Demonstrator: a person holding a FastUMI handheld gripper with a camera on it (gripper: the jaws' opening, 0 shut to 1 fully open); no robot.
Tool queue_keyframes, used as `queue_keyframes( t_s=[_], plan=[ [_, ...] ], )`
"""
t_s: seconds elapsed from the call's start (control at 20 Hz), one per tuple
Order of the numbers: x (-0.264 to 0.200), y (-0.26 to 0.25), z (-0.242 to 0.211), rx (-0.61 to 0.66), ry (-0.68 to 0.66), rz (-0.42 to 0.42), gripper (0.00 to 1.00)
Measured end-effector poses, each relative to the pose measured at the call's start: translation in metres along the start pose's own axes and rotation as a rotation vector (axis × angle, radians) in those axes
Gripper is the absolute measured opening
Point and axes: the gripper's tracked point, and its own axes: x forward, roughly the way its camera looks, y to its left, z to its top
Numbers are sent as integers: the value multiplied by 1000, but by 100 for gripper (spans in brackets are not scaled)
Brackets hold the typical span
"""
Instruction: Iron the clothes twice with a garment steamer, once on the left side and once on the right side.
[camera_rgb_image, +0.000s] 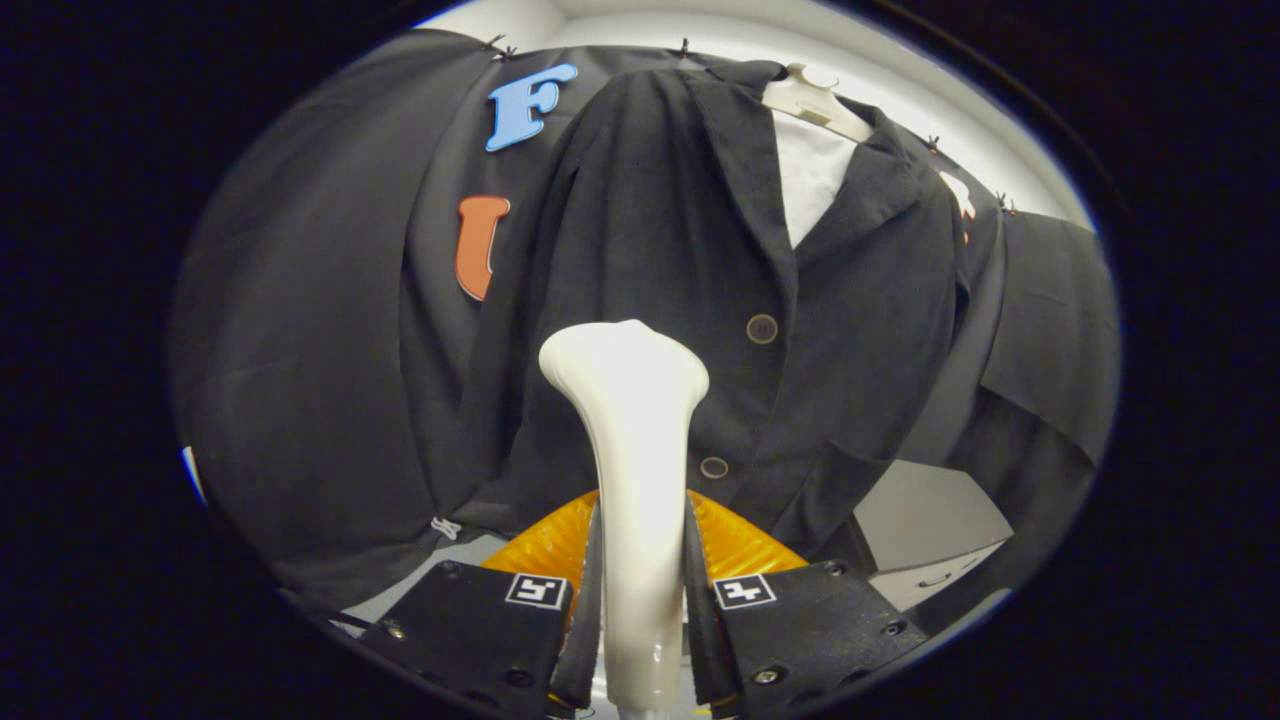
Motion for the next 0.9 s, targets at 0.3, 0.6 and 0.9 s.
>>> queue_keyframes(
  t_s=[0.3,0.6,0.9],
  plan=[
    [9,10,-36,-3,49,15,40],
    [20,19,-71,10,104,30,40],
    [26,27,-116,38,183,49,40]
  ],
)
